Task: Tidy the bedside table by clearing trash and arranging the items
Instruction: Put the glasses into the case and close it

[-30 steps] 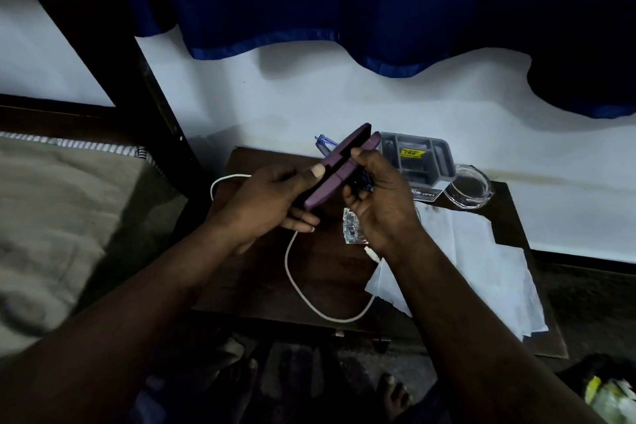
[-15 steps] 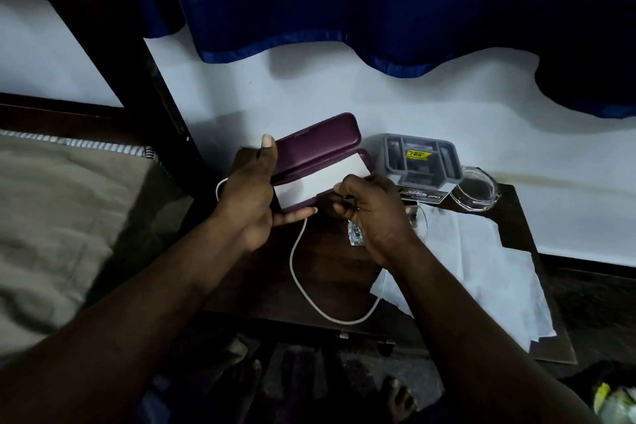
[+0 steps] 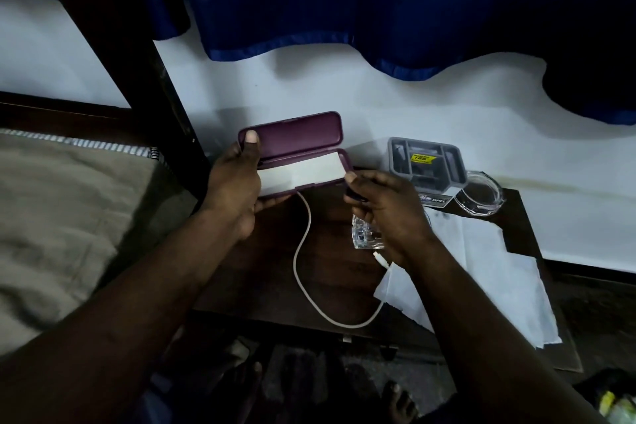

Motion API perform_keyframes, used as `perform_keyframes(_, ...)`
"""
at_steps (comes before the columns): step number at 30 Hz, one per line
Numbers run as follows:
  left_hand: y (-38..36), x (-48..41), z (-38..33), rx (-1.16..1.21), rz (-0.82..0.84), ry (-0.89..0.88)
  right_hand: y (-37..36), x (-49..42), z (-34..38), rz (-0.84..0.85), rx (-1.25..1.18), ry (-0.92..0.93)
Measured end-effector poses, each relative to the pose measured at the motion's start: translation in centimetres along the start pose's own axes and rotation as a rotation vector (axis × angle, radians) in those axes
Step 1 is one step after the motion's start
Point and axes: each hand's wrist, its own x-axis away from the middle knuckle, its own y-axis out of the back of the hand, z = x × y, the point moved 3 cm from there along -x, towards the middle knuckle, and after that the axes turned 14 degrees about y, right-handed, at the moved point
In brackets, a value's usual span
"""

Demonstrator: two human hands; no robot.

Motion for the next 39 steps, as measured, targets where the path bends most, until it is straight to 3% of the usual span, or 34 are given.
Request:
perform_keyframes(5,1.2,-0.5,-1.2,0.075,-0.080,-0.014,2.3,-0.8,0.9,-0.101,0.089,0.060)
perform_keyframes(12,1.6,-0.7,-1.3,0.044,-0.083,0.011,4.5,-1.2,2.6,-0.230,0.004,0.211)
perform_keyframes(16,1.0,-0.5,-0.5,-0.051,-0.010,0.115,4.5,-1.2,3.0,-0.148,0.048,0.282)
perform_keyframes(22,-0.5,0.1,1.2,-0.157,0.236,0.250,1.8,-0.6,2.5,0.077,0.158,0.416)
perform_keyframes(30,-1.4,0.5,2.2,-0.179,0.352,0.257,-0.4,0.4,1.6,0.191,0.562,0.680)
perform_keyframes(35,-1.1,0.3,1.7,-0.130,0.321,0.226,0.2,0.2,1.6,0.157,0.881,0.832)
perform_keyframes(39,-1.1,0.5,1.5,-0.108,0.328,0.216,0.3,0.3,1.5,0.105,0.970,0.880)
